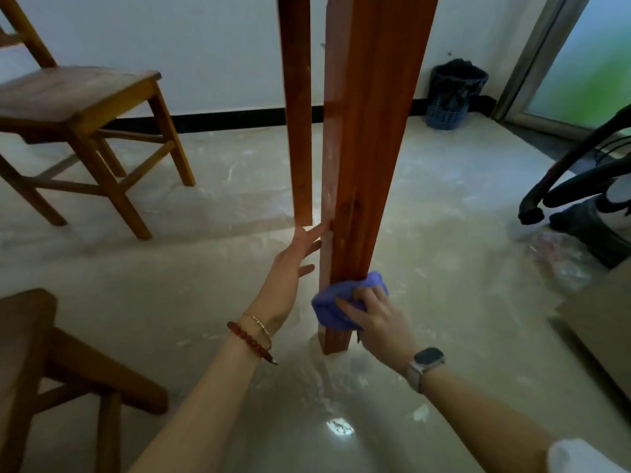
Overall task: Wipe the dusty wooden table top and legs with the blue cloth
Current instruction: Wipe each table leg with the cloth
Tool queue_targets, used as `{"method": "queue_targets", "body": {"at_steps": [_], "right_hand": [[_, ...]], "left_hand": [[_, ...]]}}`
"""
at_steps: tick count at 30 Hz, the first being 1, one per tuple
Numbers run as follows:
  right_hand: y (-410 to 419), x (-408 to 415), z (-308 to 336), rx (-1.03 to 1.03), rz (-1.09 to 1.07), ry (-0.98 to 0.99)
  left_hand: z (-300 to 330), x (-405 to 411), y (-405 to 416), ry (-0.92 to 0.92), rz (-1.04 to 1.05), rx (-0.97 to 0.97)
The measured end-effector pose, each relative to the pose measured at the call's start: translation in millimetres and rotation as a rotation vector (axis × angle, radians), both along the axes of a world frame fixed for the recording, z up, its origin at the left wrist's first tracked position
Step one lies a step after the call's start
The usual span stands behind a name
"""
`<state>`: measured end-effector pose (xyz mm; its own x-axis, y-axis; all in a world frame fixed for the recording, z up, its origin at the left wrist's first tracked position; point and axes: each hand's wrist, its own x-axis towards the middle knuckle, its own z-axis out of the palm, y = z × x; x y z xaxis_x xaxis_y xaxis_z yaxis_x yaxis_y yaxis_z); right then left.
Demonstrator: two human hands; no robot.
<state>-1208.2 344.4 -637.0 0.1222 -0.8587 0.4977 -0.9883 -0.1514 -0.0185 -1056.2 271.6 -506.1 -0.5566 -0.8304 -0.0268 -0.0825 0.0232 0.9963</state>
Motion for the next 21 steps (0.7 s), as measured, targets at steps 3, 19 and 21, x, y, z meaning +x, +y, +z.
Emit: {"method": "queue_targets", "body": {"at_steps": [3, 19, 21], "right_hand": [[19, -5, -33, 0.354, -0.010, -0.134], [-24, 1, 43, -0.483, 0.004, -0.193], [-18, -1, -34, -0.289, -0.003, -0.117]], "left_hand": [[-8, -1, 6, -0.066, -0.004, -0.027], [-9, -10, -7, -0.043, 0.106, 0.045], [-28, -11, -10, -0.057, 0.069, 0.019]]}}
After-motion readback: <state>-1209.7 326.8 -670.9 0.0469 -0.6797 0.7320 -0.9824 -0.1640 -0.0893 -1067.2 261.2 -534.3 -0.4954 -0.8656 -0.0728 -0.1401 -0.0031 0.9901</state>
